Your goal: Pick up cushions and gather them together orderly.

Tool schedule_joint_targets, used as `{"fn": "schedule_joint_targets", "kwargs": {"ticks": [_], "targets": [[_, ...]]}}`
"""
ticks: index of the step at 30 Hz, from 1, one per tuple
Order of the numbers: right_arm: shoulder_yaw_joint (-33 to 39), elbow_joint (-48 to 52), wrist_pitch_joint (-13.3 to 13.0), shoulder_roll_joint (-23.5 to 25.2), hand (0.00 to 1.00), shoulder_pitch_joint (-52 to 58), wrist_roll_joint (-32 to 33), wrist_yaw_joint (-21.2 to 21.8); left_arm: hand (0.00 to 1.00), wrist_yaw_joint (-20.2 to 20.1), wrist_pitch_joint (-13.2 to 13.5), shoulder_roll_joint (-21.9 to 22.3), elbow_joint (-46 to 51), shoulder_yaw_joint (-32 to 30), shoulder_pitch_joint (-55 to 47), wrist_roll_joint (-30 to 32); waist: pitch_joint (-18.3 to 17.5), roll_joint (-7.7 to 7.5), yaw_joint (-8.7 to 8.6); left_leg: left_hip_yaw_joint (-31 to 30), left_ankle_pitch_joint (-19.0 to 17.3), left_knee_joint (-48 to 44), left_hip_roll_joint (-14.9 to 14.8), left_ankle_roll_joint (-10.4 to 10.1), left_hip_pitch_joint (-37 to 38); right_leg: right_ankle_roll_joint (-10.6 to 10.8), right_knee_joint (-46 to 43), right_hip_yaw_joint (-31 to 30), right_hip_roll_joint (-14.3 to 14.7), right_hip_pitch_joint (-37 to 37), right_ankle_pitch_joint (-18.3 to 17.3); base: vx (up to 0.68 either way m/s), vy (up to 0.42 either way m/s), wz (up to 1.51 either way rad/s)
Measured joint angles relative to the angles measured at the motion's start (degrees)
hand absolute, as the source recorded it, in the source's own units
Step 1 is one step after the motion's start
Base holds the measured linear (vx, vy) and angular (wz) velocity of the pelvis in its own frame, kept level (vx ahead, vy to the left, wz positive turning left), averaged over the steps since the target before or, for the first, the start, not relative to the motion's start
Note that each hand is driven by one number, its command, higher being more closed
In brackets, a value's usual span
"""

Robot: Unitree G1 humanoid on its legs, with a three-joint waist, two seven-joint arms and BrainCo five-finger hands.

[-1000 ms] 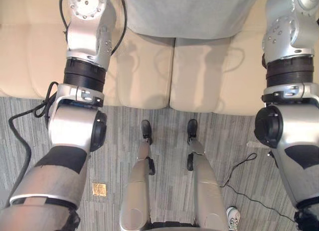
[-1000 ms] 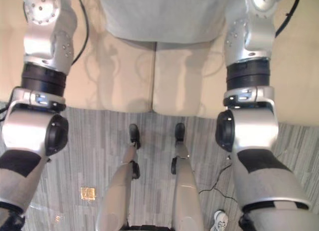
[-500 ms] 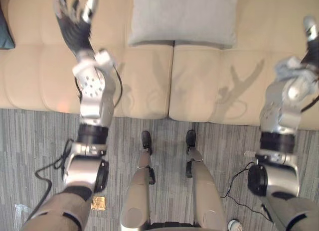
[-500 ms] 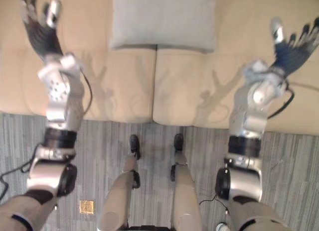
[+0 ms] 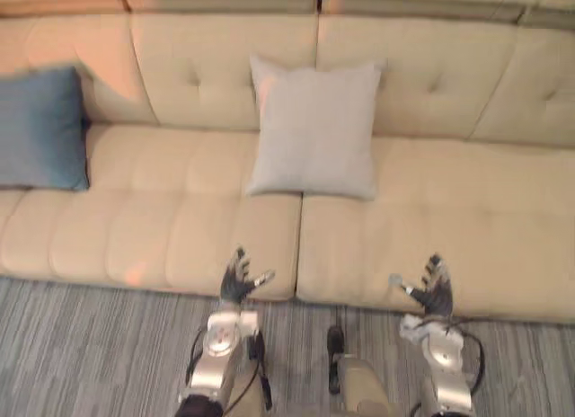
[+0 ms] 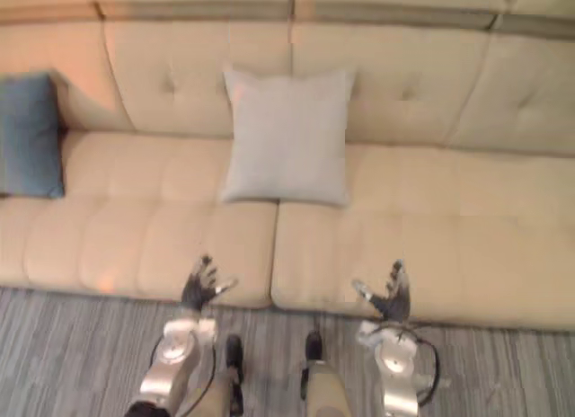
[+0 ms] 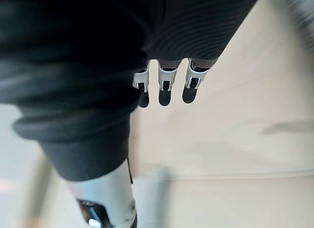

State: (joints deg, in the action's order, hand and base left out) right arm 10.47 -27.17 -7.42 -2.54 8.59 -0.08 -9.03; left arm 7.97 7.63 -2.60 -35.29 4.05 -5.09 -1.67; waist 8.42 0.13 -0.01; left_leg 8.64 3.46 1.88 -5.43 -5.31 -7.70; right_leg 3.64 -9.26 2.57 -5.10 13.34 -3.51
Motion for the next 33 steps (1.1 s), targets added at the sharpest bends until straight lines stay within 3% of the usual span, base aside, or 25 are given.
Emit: {"fn": "schedule_joint_targets", "kwargs": {"ticks": [4,9,15,17,19,20,21,22,25,27,28,29,30,31,33], "targets": [[0.2,-11.1,1.2,0.0,0.0,0.1,0.0,1.7,0.0,-0.6,-1.3,-1.1,-10.7,-5.0,-1.5,1.8,-0.8,-0.1,-0.02,-0.1,-1.0,0.1,0.3,0.1,4.2,0.0,3.5,0.0,0.0,-5.8,1.3,0.08,0.03,-0.03],[0.6,-17.0,1.6,-0.2,0.0,0.0,0.0,2.6,0.0,-0.6,-1.8,-2.5,-14.3,-5.4,-2.6,3.7,-2.2,-0.39,0.03,-0.2,-1.7,0.2,0.9,0.4,6.3,0.3,4.8,-0.3,-0.4,-8.5,1.6,0.03,0.026,-0.01],[0.3,-20.0,2.4,-0.3,0.0,-2.6,0.0,2.9,0.0,-0.5,-1.8,-2.5,-16.5,-6.2,-2.3,4.5,-2.6,-1.55,0.57,2.7,-1.8,0.1,1.0,0.5,6.1,0.8,5.5,-3.8,-0.2,-6.2,2.9,-0.05,0.02,-0.27],[0.0,-20.0,2.4,0.1,0.0,-4.6,0.1,2.4,0.0,-0.4,-1.8,-2.8,-16.6,-7.4,-1.1,4.8,-2.0,-2.42,0.47,4.1,-2.3,-3.0,0.9,1.0,2.4,2.0,4.7,-5.1,-0.3,-3.2,4.9,-0.08,0.008,-0.37],[-0.1,-19.5,2.5,0.1,0.0,-5.4,0.1,1.9,0.0,-0.3,-1.9,-2.5,-16.1,-7.5,1.1,4.8,-1.6,-2.38,0.76,5.0,-4.0,-9.0,-0.4,2.8,-2.3,5.6,3.1,-4.8,0.3,0.0,8.7,-0.13,0.016,-0.23],[0.0,-18.8,2.7,0.2,0.0,-5.7,0.1,1.7,0.0,-0.3,-1.9,-2.0,-15.6,-8.1,1.4,4.8,-1.0,-1.46,1.39,5.4,-4.3,-9.6,-2.3,2.7,-2.3,5.9,0.9,-4.6,0.7,0.1,7.9,-0.11,0.013,-0.14],[-0.4,-18.6,2.8,0.6,0.0,-5.9,0.2,1.6,0.0,-0.3,-1.8,-1.7,-15.3,-8.8,2.1,4.8,-0.5,-1.76,1.46,5.0,-4.4,-10.5,-2.7,2.9,-2.5,3.0,-12.0,-3.0,0.3,2.3,1.2,-0.15,0.009,0.13],[-0.8,-18.5,2.9,0.8,0.0,-5.2,0.2,1.6,0.0,-0.3,-1.8,-1.6,-14.6,-8.9,2.0,4.8,-0.5,-1.85,1.56,4.2,-4.5,-11.2,-2.7,2.9,-2.2,3.0,-22.7,-2.3,-0.2,2.6,-3.6,-0.16,-0.026,0.38],[-2.1,-18.6,2.9,1.6,0.0,-4.6,0.2,1.5,0.0,0.6,-1.8,-1.9,-12.6,-9.8,1.0,4.2,-1.8,-3.92,2.9,1.7,-2.9,-12.3,-2.4,2.1,-4.4,7.8,-34.9,-2.4,-1.6,-2.2,-10.0,-0.18,-0.129,0.37],[-2.2,-18.6,2.7,1.8,0.0,-5.5,0.2,1.5,0.0,0.9,-1.9,-1.7,-12.5,-9.9,0.5,3.8,-2.4,-4.86,4.07,1.1,-1.3,-13.8,-2.3,1.2,-7.4,8.8,-30.9,-3.8,-2.0,-5.6,-12.4,-0.19,-0.217,0.11],[-2.1,-18.5,2.7,1.2,0.0,-6.8,0.2,1.2,0.0,0.9,-2.1,-0.8,-12.5,-9.9,0.4,3.7,-2.4,-4.68,4.62,1.0,0.3,-14.5,-2.8,0.8,-10.0,6.1,-24.1,-3.8,-0.4,-7.3,-15.5,-0.28,-0.253,-0.01],[-2.1,-18.6,2.7,0.3,0.0,-7.8,0.2,0.7,0.0,1.0,-2.1,0.3,-12.1,-10.2,0.3,3.7,-2.0,-2.48,5.51,0.8,3.0,-13.3,-4.6,0.7,-11.7,3.4,-18.3,-2.8,1.9,-8.7,-17.0,-0.27,-0.207,-0.02],[-2.1,-18.6,2.7,0.1,0.0,-8.0,0.2,0.5,0.0,1.0,-2.1,0.6,-12.2,-9.8,0.2,3.7,-1.7,-1.79,5.69,0.6,4.4,-12.3,-5.0,0.5,-11.8,2.7,-16.3,-2.5,2.5,-9.5,-17.4,-0.3,-0.196,0.12],[-2.1,-18.6,2.7,-0.3,0.0,-8.0,0.2,0.0,0.0,1.2,-2.1,1.2,-12.7,-9.1,0.3,3.7,-1.1,0.02,5.48,-0.3,7.7,-9.6,-6.0,-0.5,-11.6,1.4,-13.4,-1.5,3.9,-10.6,-17.3,-0.35,-0.179,0.32],[-1.6,-18.8,2.8,-1.0,0.0,-7.3,0.2,-0.5,0.0,1.5,-2.1,1.9,-12.7,-7.7,0.3,3.7,-0.2,1.61,5.16,-0.4,11.4,-5.3,-6.8,-1.2,-10.1,-1.1,-11.6,1.4,5.1,-10.9,-15.9,-0.45,-0.129,0.39]]}}
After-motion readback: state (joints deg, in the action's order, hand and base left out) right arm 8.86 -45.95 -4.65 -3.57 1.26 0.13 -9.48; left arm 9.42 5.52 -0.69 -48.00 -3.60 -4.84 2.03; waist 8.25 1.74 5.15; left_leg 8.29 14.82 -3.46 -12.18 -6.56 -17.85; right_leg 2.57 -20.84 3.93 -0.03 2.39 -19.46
